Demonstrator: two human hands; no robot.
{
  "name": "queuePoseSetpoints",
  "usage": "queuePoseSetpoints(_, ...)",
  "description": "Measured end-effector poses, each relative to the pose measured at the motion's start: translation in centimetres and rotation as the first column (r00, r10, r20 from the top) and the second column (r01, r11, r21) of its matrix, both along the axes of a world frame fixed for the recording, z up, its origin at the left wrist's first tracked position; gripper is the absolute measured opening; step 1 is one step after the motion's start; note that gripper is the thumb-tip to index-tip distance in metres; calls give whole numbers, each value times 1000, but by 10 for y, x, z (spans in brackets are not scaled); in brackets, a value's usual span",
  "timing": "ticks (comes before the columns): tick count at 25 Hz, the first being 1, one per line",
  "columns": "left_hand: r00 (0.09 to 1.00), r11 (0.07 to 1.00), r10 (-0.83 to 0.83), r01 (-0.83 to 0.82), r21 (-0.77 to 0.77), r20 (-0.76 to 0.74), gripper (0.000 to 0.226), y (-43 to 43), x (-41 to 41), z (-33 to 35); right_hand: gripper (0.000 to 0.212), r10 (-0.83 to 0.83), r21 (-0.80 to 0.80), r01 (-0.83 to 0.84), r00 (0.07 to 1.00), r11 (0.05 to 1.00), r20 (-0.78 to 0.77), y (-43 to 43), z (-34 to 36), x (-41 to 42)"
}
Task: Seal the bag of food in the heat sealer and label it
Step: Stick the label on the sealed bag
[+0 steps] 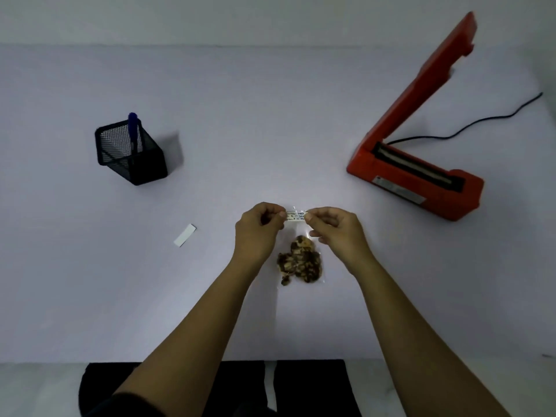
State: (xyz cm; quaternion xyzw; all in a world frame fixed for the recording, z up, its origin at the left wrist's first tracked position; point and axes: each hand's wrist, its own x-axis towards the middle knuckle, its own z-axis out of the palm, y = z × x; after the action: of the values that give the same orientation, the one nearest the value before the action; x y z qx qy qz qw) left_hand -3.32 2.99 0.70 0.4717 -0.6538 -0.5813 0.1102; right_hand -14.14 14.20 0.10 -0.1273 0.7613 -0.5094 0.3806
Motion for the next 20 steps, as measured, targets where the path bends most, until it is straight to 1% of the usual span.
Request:
queuePoseSetpoints(2,999,1000,-15,15,-11,29,9,1,0,-8,3,14,24,-14,1000,1000,-20,-1,-9,-1)
queuePoseSetpoints(6,994,998,-44,49,-44,100,8,4,-1,-21,1,52,153,-26,985,988,-166,-4,-28,-1)
queuePoseSetpoints(10,989,991,-46,63,-116,139,9,8,-5,-33,6,92,237,-28,960,971,-264,-7,-34,-1)
queuePoseSetpoints(15,979,978,-40,79,-194,198,11,12,-9,-41,7,124,249,-40,934,968,-336,-9,-33,-1)
queuePoseSetpoints(20,971,970,-38,92,-224,235,12,14,-15,-44,6,111,215,-46,946,976,-304,-4,-34,-4)
